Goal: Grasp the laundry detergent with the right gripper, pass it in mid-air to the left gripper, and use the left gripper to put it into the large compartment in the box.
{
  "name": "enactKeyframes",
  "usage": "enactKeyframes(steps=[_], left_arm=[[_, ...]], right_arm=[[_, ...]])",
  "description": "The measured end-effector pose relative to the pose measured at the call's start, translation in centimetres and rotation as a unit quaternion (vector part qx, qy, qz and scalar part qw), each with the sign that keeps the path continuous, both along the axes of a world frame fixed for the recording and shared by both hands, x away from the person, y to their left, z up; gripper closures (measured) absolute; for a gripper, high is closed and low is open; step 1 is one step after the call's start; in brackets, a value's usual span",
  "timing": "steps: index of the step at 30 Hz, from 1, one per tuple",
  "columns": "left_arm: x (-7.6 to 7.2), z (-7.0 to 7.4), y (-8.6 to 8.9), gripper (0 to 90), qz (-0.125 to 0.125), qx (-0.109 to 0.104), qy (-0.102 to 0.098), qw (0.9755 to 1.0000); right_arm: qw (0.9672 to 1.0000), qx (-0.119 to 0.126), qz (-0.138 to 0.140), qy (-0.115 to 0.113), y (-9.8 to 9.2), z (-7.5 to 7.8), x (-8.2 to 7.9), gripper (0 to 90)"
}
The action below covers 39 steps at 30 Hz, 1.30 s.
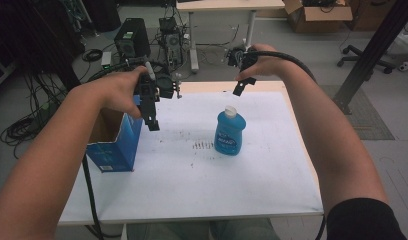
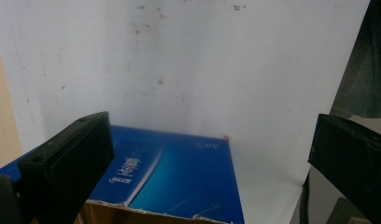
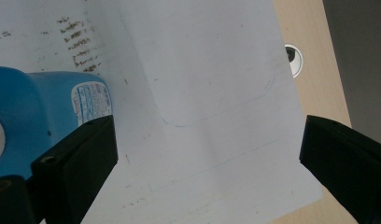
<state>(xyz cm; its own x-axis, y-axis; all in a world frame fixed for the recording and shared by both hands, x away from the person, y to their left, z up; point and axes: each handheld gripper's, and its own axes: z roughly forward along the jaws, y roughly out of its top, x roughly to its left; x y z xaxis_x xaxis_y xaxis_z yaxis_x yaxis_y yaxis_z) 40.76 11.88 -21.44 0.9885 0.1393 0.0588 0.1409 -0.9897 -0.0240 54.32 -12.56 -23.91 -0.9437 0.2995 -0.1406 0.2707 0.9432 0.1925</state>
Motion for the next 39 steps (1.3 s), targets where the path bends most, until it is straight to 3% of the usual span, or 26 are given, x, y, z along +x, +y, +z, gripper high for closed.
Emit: enactKeyframes(steps=[7, 13, 27, 39], left_arm=[[0.0, -0.3, -0.1, 0.4, -0.001, 0.002, 0.001, 1.0000], [-0.7, -0.3, -0.5, 0.4, -0.010, 0.003, 0.001, 0.9999], [-1.1, -0.3, -0.1, 0.4, -0.005, 0.002, 0.002, 1.0000], [-2.3, -0.9, -0.2, 0.4, -0.011, 0.016, 0.005, 0.9998]], right_arm=[[0.9999, -0.012, -0.004, 0.000, -0.3, -0.5, 0.2, 4.2], [0.9999, -0.010, -0.004, -0.002, -0.3, -0.3, 0.1, 4.1], [0.9999, -0.011, -0.009, 0.000, -0.8, -0.6, -0.1, 4.3], [0.9997, -0.016, -0.016, 0.000, -2.4, -1.3, -0.7, 4.5]])
